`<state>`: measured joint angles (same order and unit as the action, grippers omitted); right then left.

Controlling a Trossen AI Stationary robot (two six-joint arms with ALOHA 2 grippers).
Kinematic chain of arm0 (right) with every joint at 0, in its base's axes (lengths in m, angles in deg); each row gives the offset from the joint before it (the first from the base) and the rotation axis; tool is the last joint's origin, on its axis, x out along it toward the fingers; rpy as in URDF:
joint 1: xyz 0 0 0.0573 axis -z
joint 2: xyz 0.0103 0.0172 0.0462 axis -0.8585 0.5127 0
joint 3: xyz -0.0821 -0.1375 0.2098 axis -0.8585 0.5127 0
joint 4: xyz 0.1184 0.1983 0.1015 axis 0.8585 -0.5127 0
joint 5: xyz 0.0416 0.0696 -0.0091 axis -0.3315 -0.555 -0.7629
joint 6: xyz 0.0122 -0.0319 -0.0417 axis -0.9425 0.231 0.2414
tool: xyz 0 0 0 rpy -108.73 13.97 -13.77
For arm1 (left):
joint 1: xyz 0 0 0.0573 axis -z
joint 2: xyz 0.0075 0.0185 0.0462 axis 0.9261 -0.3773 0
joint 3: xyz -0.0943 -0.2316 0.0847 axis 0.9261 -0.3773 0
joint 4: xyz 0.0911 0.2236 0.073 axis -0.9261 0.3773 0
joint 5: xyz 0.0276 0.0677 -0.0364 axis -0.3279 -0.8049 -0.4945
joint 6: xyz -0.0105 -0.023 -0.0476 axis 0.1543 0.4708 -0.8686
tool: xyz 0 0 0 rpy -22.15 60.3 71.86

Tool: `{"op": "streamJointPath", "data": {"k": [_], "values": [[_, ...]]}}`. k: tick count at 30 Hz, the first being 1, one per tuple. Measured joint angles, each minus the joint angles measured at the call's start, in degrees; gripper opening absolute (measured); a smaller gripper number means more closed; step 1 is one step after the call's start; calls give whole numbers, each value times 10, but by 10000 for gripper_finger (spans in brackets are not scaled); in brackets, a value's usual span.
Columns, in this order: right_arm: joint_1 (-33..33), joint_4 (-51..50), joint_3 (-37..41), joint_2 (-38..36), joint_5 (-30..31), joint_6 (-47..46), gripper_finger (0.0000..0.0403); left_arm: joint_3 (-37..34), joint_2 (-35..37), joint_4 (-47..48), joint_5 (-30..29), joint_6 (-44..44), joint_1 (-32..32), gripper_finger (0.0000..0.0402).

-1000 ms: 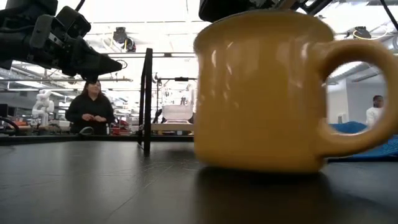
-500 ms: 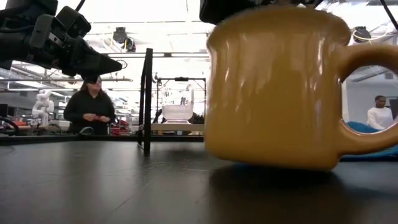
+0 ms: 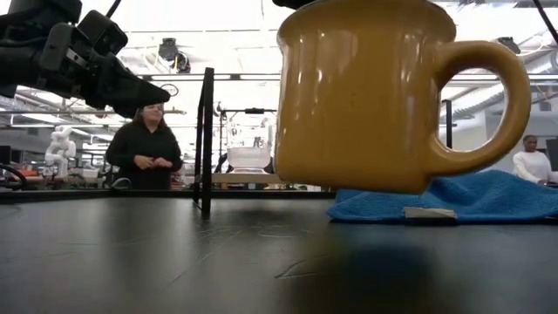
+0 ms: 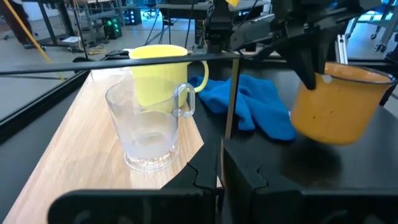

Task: Stack small to large cups/mugs on shelf
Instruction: Put the orange mug on the shelf

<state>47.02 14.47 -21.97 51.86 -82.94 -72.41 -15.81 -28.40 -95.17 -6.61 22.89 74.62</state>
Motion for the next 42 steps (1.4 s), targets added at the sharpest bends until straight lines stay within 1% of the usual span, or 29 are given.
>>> {"op": "streamJointPath", "data": {"k": [7,11,16,21,25,30,36,42], "values": [[5,4,3,-27,0,5,8,0,0,3,11,-2,0,26],[5,22,32,-66,1,11,8,0,0,3,11,-1,0,26],[17,80,114,-140,4,3,8,0,0,3,11,-1,0,26],[25,144,220,-230,28,-22,8,0,0,2,11,0,0,26],[27,158,291,-302,46,-34,8,0,0,0,11,0,0,26],[28,165,357,-380,75,-62,8,0,0,0,11,0,0,26],[36,185,426,-448,91,-80,8,0,0,-1,11,0,0,26],[47,237,486,-486,91,-91,8,0,0,-1,10,-4,0,26]]}}
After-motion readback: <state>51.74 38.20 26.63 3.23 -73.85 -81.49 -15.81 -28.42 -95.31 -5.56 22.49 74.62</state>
